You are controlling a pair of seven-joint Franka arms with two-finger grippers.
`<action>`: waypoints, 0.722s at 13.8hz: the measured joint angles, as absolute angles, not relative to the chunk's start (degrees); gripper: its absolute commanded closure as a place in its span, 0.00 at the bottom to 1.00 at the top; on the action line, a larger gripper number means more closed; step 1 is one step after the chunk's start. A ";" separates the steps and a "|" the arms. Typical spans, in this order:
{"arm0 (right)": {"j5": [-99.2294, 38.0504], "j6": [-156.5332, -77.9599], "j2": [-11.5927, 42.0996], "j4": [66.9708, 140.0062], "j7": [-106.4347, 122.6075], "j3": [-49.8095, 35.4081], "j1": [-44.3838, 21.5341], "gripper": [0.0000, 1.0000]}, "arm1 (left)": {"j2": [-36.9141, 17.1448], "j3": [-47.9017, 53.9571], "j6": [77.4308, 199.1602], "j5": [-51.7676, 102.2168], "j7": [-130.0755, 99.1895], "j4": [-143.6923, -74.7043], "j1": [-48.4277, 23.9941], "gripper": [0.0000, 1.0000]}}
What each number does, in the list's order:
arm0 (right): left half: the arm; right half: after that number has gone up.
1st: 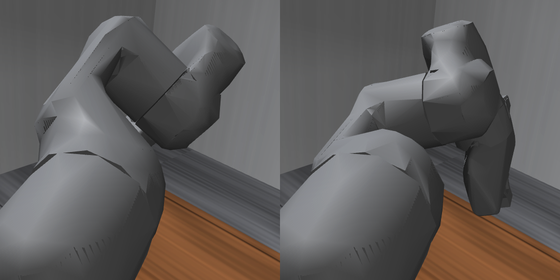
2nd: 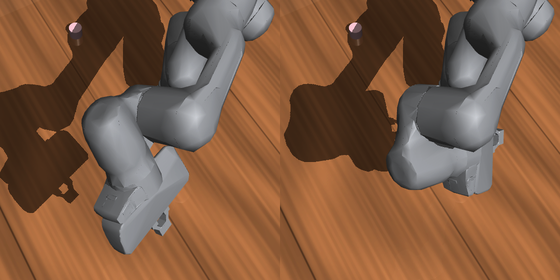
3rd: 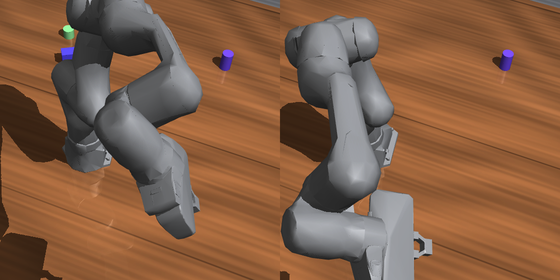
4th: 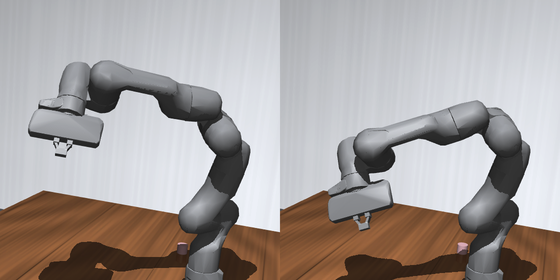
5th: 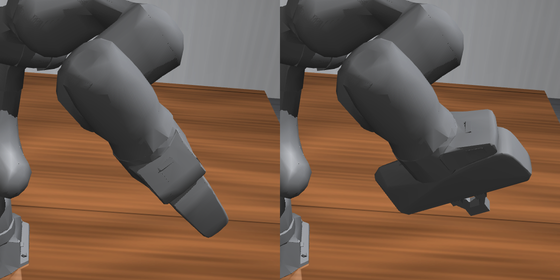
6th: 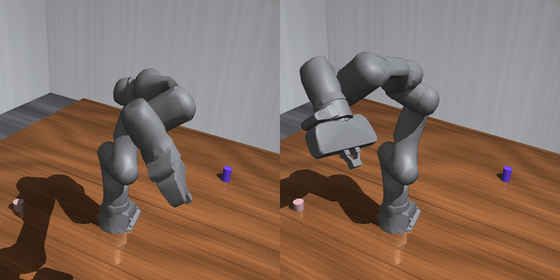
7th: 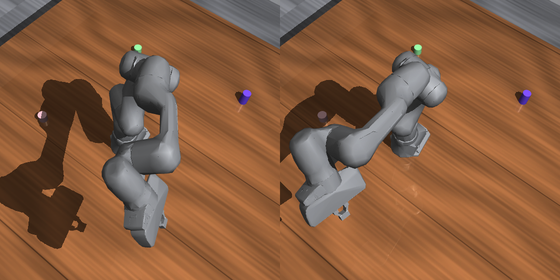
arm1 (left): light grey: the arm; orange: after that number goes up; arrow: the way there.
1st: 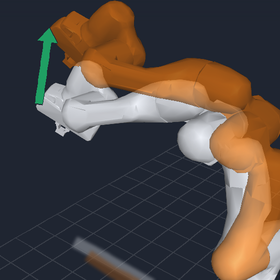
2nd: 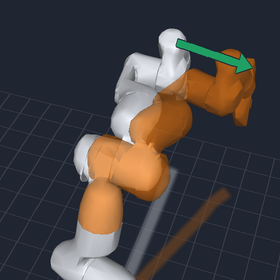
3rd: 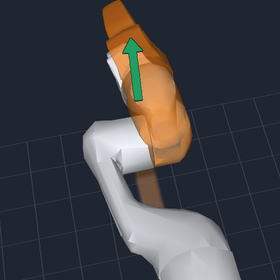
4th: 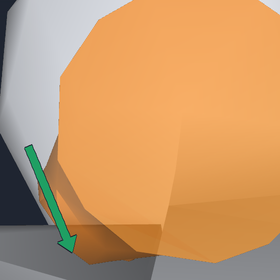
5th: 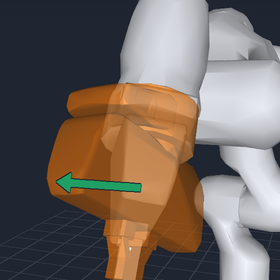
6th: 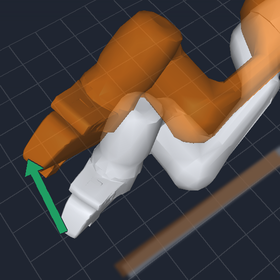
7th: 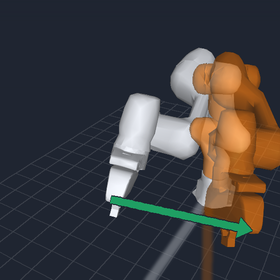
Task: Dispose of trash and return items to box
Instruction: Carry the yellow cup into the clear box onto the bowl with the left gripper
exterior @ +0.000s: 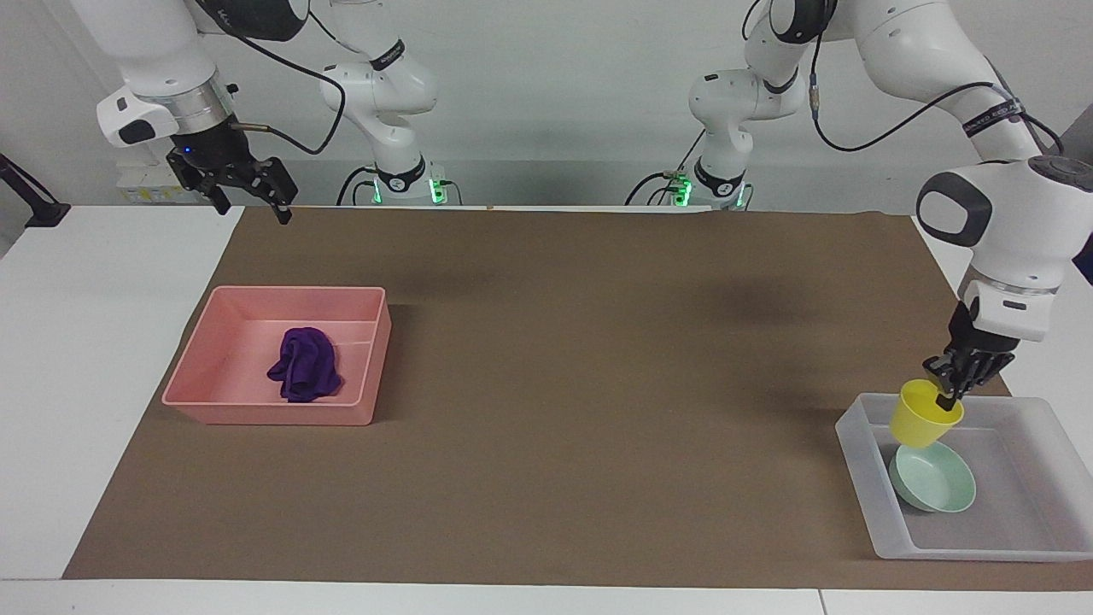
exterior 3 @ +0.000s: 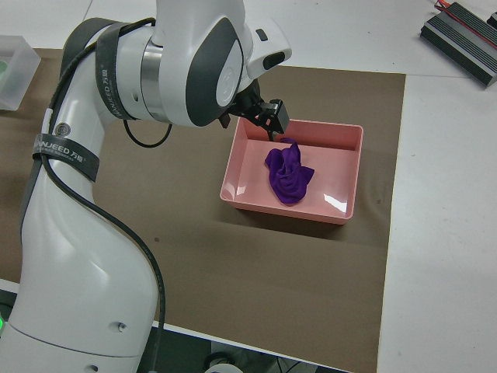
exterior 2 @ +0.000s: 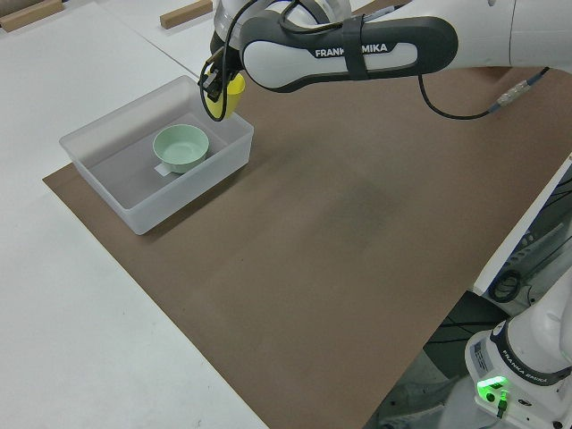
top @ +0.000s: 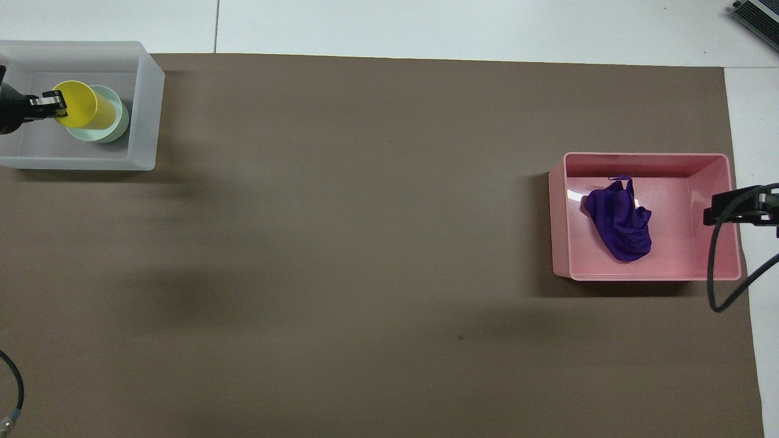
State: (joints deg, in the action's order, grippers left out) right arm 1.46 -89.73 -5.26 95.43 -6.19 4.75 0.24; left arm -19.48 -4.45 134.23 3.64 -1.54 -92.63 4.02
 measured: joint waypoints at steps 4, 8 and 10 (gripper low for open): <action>1.46 -89.73 -5.34 95.69 -6.19 4.75 0.24 0.00 | -27.84 -4.15 133.79 3.64 -1.54 -83.80 7.31 1.00; 1.46 -89.73 -5.43 95.94 -6.19 4.75 0.28 0.00 | -33.25 -3.96 134.04 3.64 -1.54 -79.99 8.77 1.00; 1.46 -89.73 -5.44 95.94 -6.19 4.75 0.29 0.00 | -34.09 -3.86 134.03 3.65 -1.54 -80.01 8.78 1.00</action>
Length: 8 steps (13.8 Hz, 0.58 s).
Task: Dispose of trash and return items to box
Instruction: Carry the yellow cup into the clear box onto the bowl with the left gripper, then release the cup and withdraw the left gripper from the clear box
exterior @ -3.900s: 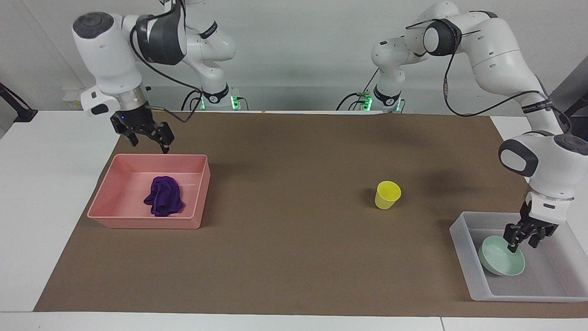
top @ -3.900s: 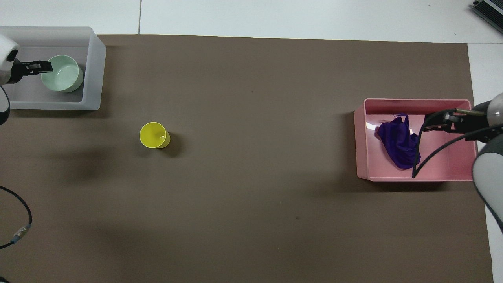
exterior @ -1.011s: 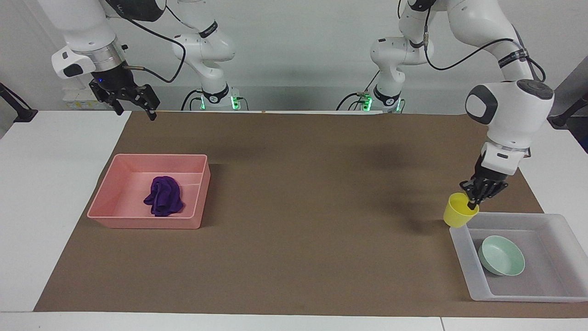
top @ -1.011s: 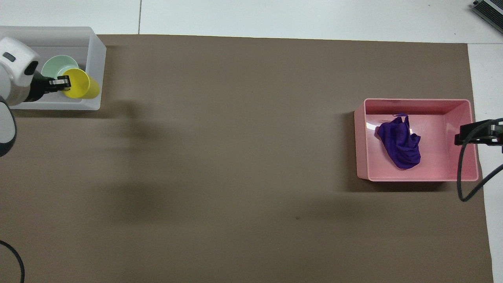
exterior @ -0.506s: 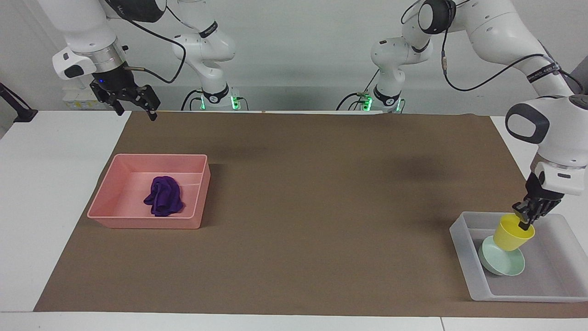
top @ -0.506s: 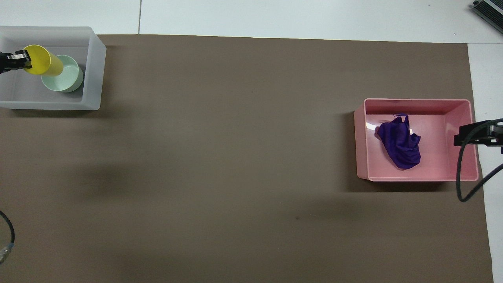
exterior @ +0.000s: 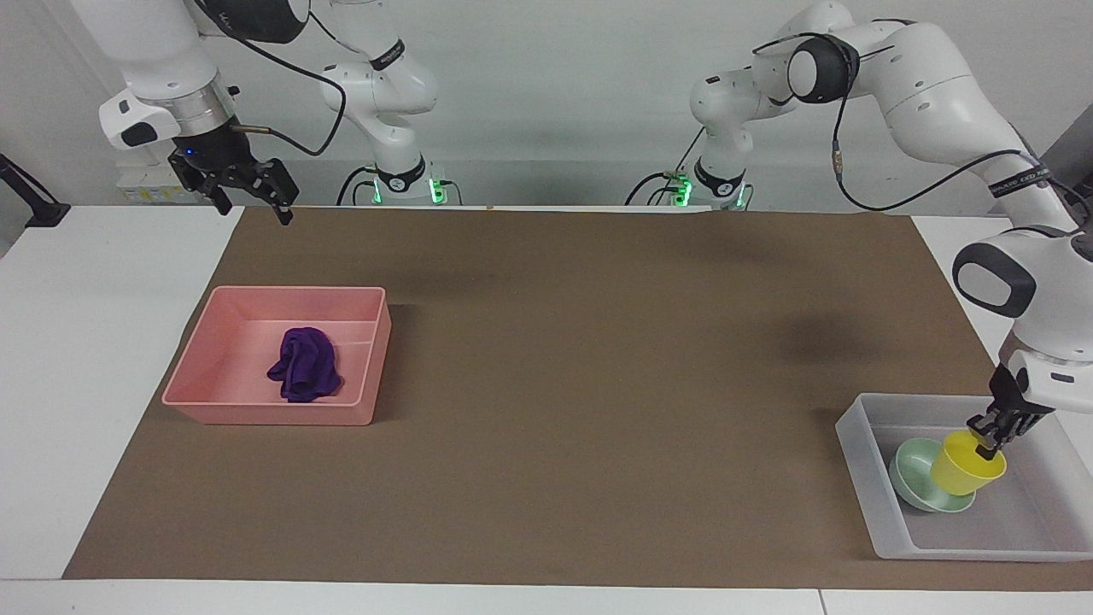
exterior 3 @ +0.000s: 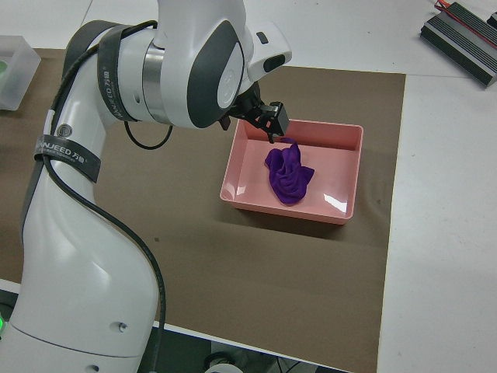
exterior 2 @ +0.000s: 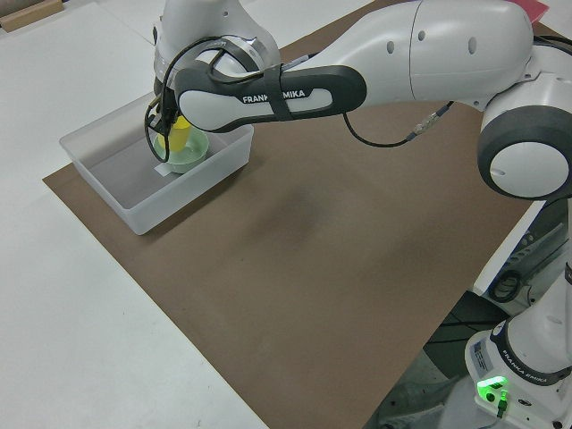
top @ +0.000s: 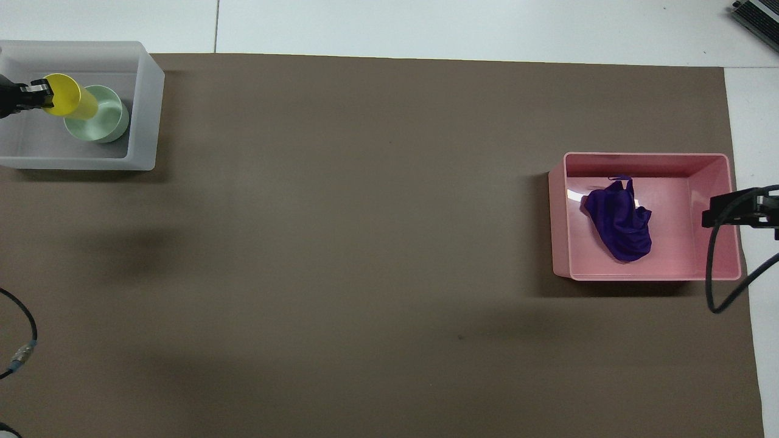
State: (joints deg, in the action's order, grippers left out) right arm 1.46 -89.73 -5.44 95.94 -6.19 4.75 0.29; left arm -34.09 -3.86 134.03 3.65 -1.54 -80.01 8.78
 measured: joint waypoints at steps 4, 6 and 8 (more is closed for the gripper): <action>1.46 -89.73 -5.44 95.96 -6.19 4.75 0.32 0.00 | -34.31 -3.18 134.02 3.68 -1.34 -81.83 8.69 0.83; 1.46 -89.73 -5.44 95.98 -6.19 4.75 0.34 0.00 | -34.30 -3.11 134.03 3.68 -0.95 -82.45 8.69 0.50; 1.46 -89.73 -5.45 95.98 -6.19 4.75 0.34 0.00 | -34.21 -3.08 133.94 3.68 0.52 -82.47 8.69 0.22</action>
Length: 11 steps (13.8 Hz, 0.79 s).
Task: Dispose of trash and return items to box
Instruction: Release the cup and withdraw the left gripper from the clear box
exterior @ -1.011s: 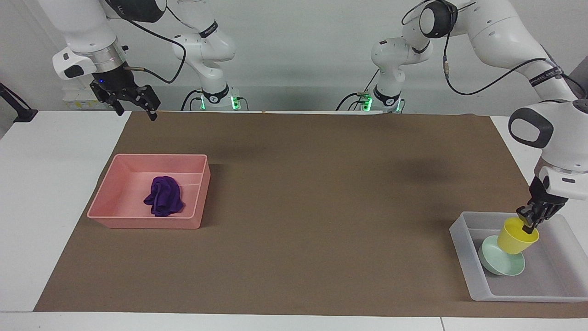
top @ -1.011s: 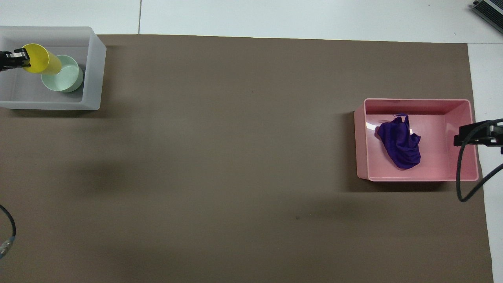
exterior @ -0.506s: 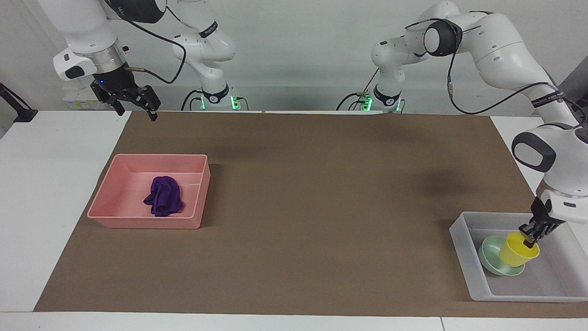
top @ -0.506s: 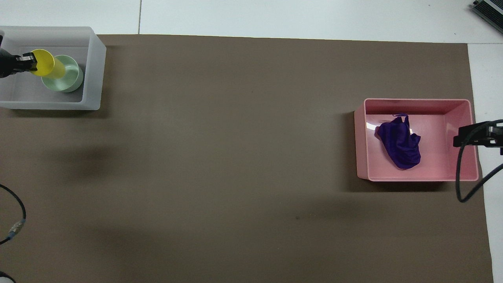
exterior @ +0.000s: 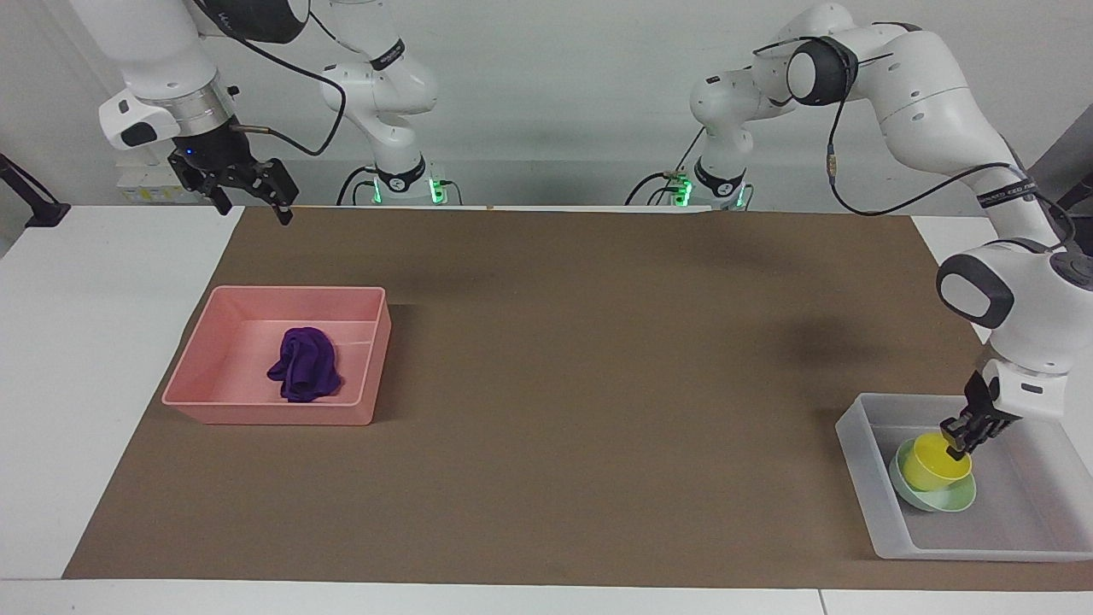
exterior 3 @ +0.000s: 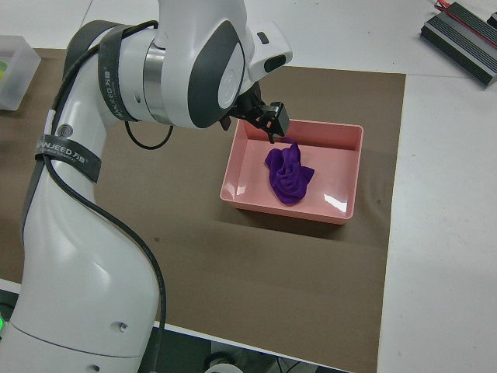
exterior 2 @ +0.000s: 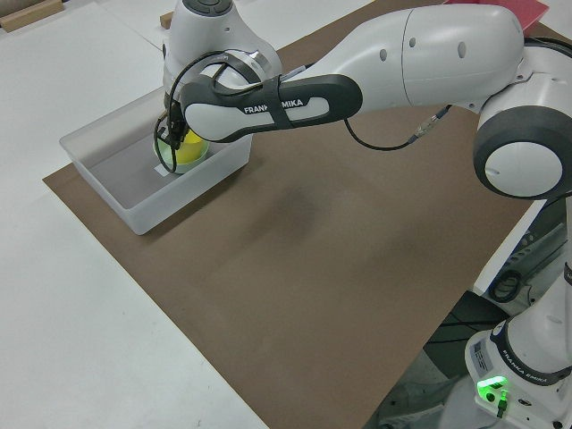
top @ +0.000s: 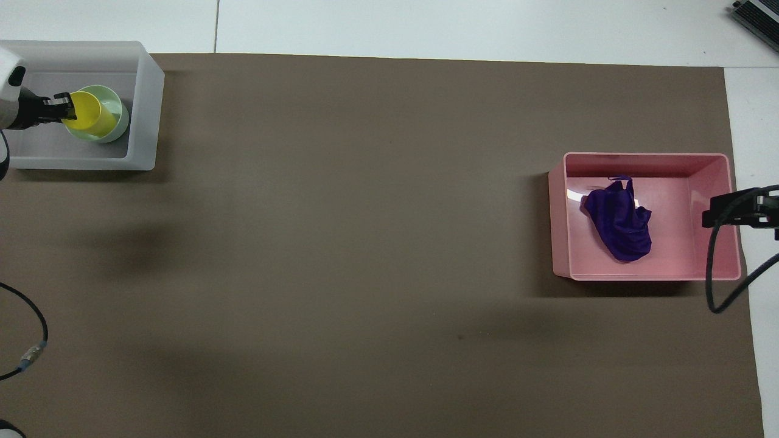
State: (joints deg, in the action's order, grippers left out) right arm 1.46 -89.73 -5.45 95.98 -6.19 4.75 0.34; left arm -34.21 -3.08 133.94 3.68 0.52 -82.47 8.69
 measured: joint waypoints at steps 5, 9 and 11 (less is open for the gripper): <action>1.45 -89.73 -5.46 95.98 -6.19 4.75 0.34 0.00 | -32.01 -2.77 131.93 3.70 11.02 -82.43 8.25 0.00; 1.41 -89.73 -5.54 95.96 -6.19 4.75 0.33 0.00 | -24.68 -2.38 124.98 3.70 13.01 -84.58 4.31 0.00; 1.40 -89.72 -5.75 95.95 -6.19 4.75 0.33 0.00 | -19.39 -2.36 123.05 3.70 13.27 -88.88 0.79 0.00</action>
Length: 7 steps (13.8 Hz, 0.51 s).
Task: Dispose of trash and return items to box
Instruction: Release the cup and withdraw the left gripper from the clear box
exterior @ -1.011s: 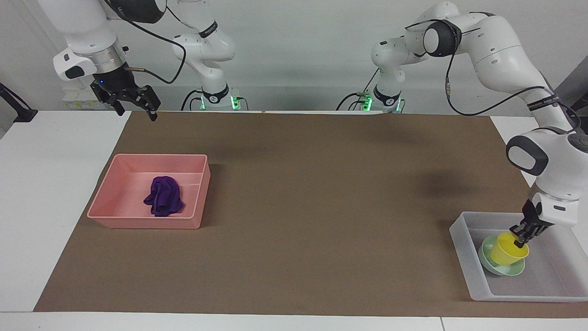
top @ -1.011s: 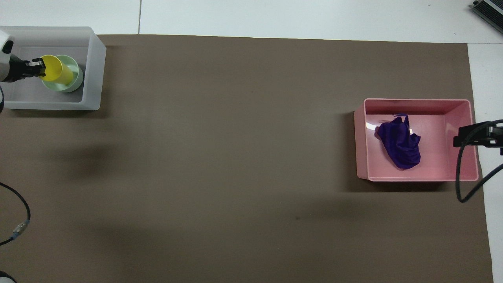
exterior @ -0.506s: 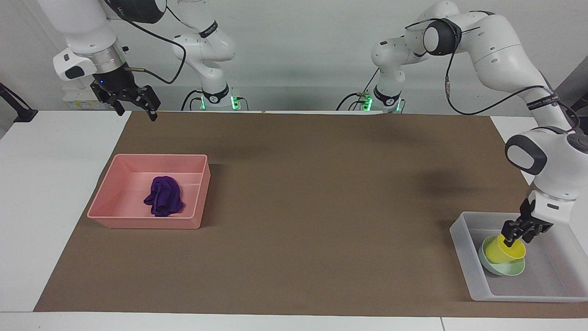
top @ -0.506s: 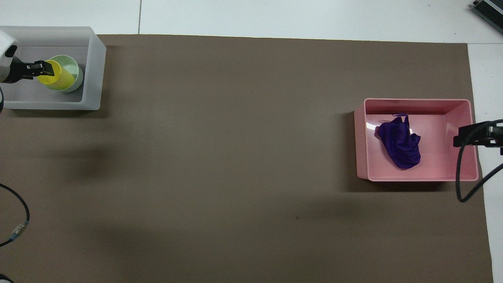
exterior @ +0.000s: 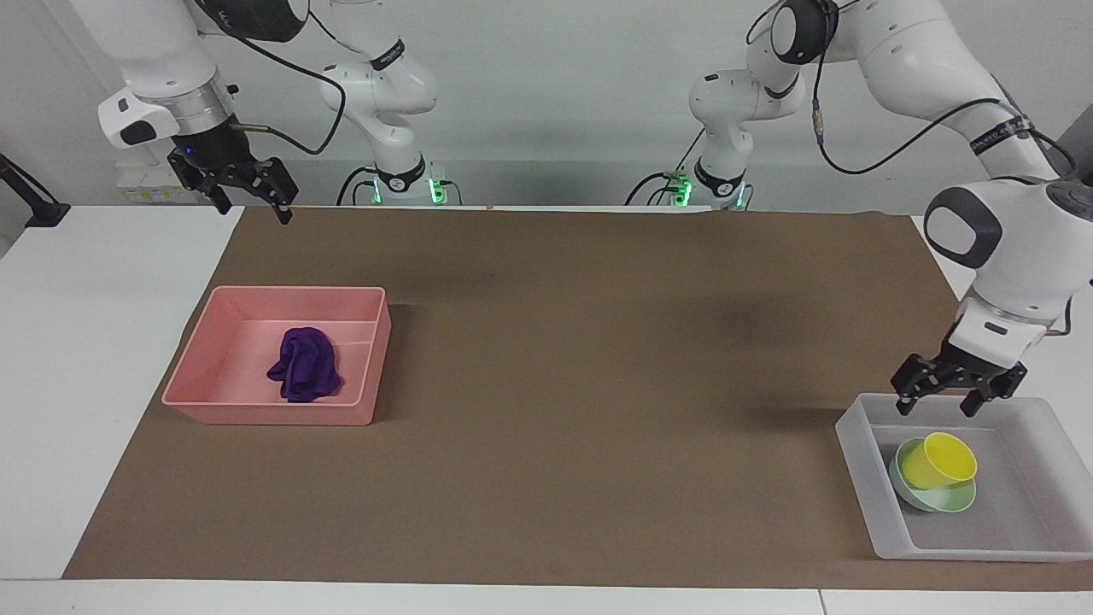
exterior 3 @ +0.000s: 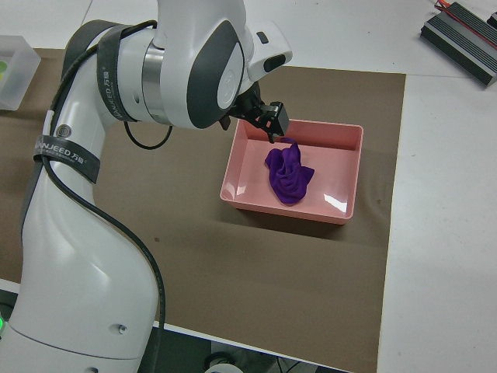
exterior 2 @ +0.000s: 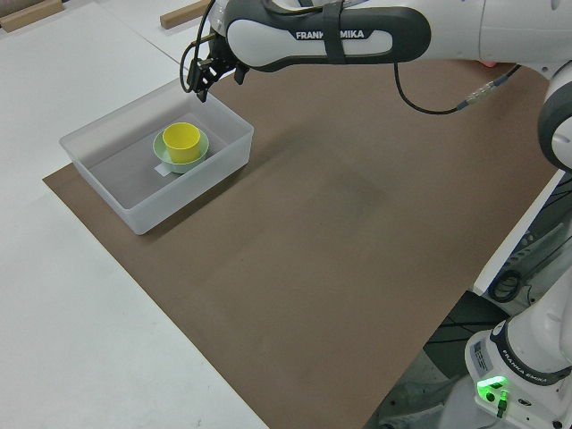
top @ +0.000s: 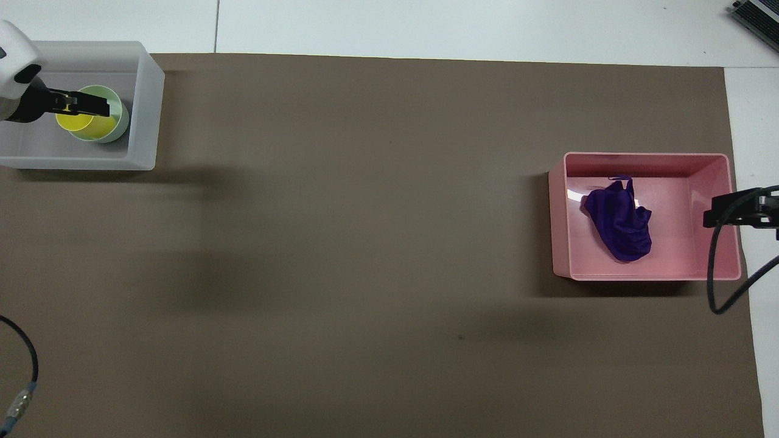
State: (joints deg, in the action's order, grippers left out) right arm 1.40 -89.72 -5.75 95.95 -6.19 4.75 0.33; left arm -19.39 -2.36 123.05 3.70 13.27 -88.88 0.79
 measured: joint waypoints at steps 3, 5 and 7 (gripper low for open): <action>1.43 -89.71 -6.10 95.93 -6.15 4.61 -0.14 0.00 | -12.63 -2.34 117.10 3.70 13.28 -93.32 -4.36 0.00; 2.14 -89.66 -6.19 95.86 -6.09 3.99 -1.38 0.00 | -9.02 -2.34 112.09 3.70 13.28 -94.44 -7.01 0.00; 2.85 -89.63 -6.20 95.86 -6.09 3.57 -2.76 0.00 | -5.81 -2.42 107.88 3.57 13.29 -94.71 -7.68 0.00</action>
